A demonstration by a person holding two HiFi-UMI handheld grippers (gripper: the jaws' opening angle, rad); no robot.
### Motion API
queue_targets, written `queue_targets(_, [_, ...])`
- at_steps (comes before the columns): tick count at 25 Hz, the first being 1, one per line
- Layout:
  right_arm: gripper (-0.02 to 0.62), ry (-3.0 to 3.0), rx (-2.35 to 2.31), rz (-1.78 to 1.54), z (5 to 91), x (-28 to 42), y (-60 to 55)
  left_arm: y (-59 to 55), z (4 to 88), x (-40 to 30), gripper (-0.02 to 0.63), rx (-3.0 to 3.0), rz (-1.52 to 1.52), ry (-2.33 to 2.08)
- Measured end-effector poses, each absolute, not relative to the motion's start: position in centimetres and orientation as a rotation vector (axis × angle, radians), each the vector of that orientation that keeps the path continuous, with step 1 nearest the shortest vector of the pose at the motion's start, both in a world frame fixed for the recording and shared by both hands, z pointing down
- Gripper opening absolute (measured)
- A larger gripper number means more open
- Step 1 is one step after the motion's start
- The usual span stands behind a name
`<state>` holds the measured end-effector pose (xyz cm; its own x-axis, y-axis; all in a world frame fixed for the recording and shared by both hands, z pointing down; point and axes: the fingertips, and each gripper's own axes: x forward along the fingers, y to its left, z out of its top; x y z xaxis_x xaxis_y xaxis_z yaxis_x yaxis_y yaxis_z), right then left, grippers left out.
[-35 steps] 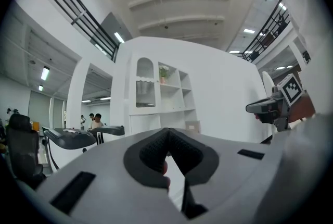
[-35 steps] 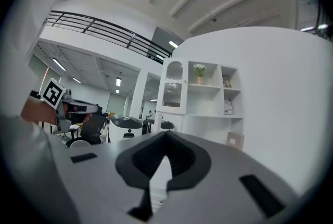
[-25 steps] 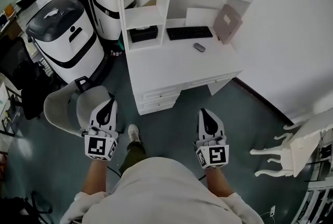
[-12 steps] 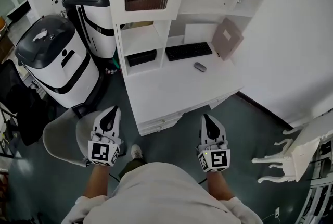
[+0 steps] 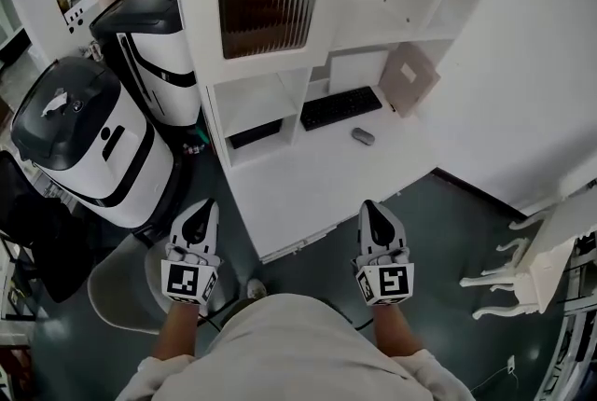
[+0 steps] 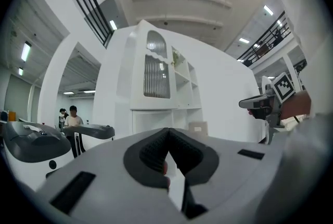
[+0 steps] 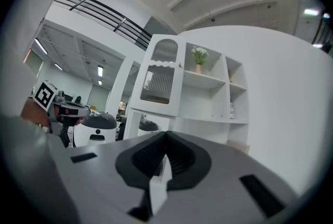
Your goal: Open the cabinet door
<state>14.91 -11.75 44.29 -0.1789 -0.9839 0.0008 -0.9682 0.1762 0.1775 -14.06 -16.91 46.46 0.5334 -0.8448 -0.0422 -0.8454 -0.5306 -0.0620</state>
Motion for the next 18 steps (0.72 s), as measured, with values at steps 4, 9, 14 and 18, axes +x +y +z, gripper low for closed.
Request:
queue_targets(4, [0.003, -2.321, 1.941, -0.218, 44.1, 14.3, -13.9, -19.4, 46.2, -14.1, -0.002, -2.691, 0.016, 1.47])
queue_targets(9, [0.003, -2.355, 1.922, -0.216, 43.9, 15.4, -15.6, -20.6, 46.4, -13.4, -0.002, -2.672, 0.01, 1.496])
queue_targets(14, [0.006, -2.438, 1.85, -0.222, 43.4, 16.9, -16.7, -20.9, 45.8, -12.3, -0.002, -2.618, 0.013, 1.579])
queue_targets(18, [0.172, -2.494, 1.844, -0.185, 42.7, 18.9, -17.2, -20.7, 45.4, -11.3, -0.002, -2.59, 0.007, 1.62])
